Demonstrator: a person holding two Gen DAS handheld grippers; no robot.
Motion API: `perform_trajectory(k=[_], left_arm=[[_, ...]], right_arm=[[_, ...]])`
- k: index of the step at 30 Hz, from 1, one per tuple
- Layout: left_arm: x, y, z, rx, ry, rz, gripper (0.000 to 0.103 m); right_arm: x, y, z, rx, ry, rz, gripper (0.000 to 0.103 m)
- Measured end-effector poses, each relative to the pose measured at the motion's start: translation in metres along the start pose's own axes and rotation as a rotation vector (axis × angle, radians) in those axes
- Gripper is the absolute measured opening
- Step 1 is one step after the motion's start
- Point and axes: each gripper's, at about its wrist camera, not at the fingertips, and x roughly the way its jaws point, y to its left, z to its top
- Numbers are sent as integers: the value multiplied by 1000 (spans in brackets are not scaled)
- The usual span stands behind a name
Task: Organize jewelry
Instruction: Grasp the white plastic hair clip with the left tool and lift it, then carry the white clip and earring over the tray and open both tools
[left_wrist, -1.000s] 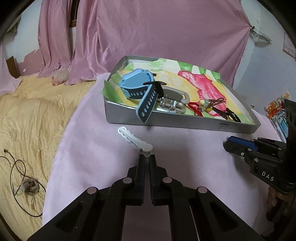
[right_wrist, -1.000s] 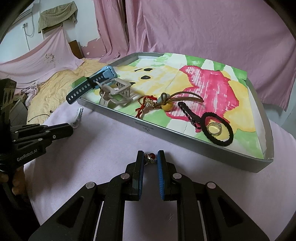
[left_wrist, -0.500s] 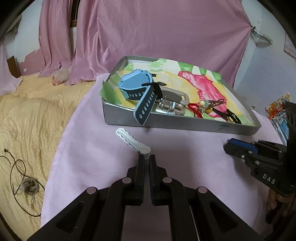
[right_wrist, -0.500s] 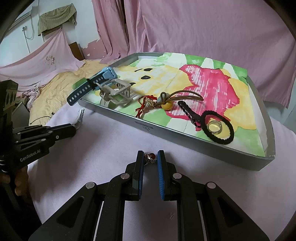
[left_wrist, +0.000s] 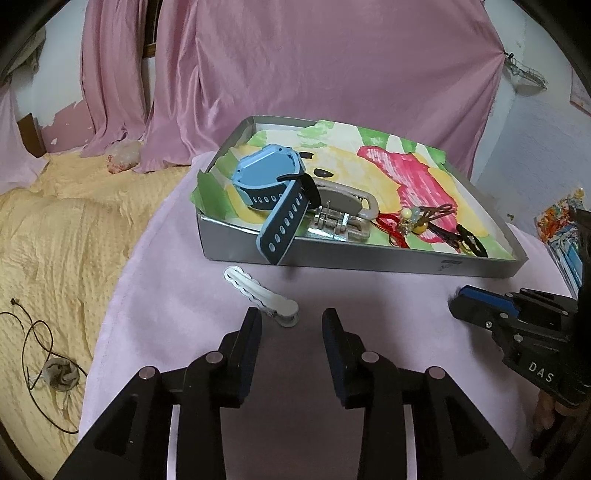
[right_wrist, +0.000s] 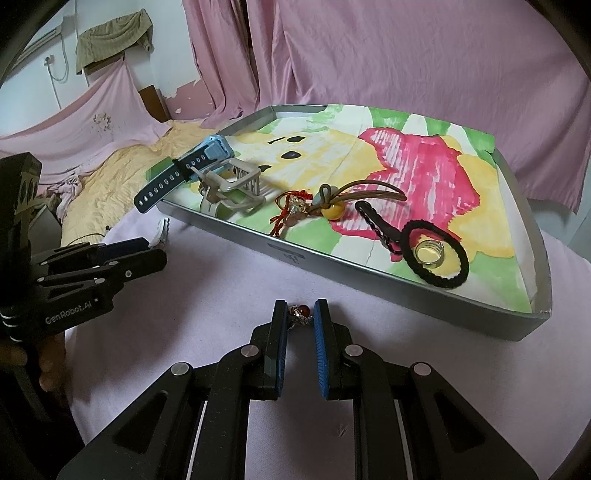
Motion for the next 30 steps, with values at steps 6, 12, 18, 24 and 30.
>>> perform_trajectory(k=[6,12,18,24,30], left_arm=[[3,2,4,-24,3,27,32],[3,3,3,-26,3,50,18],[-2,4,-3,-26,-5,40,16],[-11,-3,-13,7,-7,-11,16],[-17,-18,-23,36,-14,-98,16]], right_arm=[[0,0,1,-4,1,0,13],[0,1,1,-6,0,0,13],[-1,3,0,-21,2,1,13],[-6,0,-5,-10,-6,7,13],[-15,-2,-10,10,-31,11,13]])
